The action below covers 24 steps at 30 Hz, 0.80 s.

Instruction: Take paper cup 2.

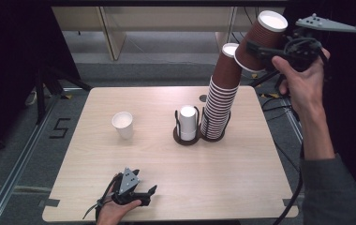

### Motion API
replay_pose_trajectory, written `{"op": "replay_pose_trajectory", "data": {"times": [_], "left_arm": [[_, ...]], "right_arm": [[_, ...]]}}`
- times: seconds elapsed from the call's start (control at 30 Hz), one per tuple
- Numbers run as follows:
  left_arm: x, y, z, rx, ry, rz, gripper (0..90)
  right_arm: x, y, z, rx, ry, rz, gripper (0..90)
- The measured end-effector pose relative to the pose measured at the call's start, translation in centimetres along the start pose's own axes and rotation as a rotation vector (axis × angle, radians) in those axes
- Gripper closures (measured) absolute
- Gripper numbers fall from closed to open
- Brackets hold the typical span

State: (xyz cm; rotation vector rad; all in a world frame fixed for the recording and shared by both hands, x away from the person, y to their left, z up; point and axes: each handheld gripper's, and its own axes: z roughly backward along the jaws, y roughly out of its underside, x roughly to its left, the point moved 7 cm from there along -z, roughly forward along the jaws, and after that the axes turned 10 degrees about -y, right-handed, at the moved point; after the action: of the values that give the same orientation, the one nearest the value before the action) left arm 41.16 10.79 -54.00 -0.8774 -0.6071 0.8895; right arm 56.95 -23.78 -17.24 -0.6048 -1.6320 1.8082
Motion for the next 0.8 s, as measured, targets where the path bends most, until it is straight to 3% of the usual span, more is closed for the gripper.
{"op": "replay_pose_trajectory", "data": {"times": [0.17,0.4,0.47,0.5,0.63,0.73,0.8], "left_arm": [[-0.1,0.0,0.0,0.003,0.004,-0.011,14.6],[-0.5,-0.3,0.0,-0.026,0.021,0.007,14.6],[-0.6,-0.5,0.1,-0.039,0.028,0.005,14.6],[-0.6,-0.5,0.1,-0.039,0.028,0.005,14.6],[-0.8,-0.7,0.1,-0.059,0.040,0.007,14.6],[-0.9,-0.9,0.1,-0.071,0.047,0.009,14.6],[-1.0,-0.9,0.2,-0.075,0.049,0.009,14.6]], "right_arm": [[0.2,1.0,2.5,0.010,0.002,0.023,17.2],[1.9,5.0,4.9,0.075,-0.008,0.048,17.3],[3.1,7.5,5.1,0.101,-0.039,0.049,17.3],[3.1,7.5,5.1,0.101,-0.039,0.049,17.3],[4.9,10.7,4.8,0.114,-0.094,0.017,17.3],[5.9,13.1,4.1,0.125,-0.119,0.033,17.3],[6.7,14.6,3.6,0.145,-0.148,0.003,17.3]]}}
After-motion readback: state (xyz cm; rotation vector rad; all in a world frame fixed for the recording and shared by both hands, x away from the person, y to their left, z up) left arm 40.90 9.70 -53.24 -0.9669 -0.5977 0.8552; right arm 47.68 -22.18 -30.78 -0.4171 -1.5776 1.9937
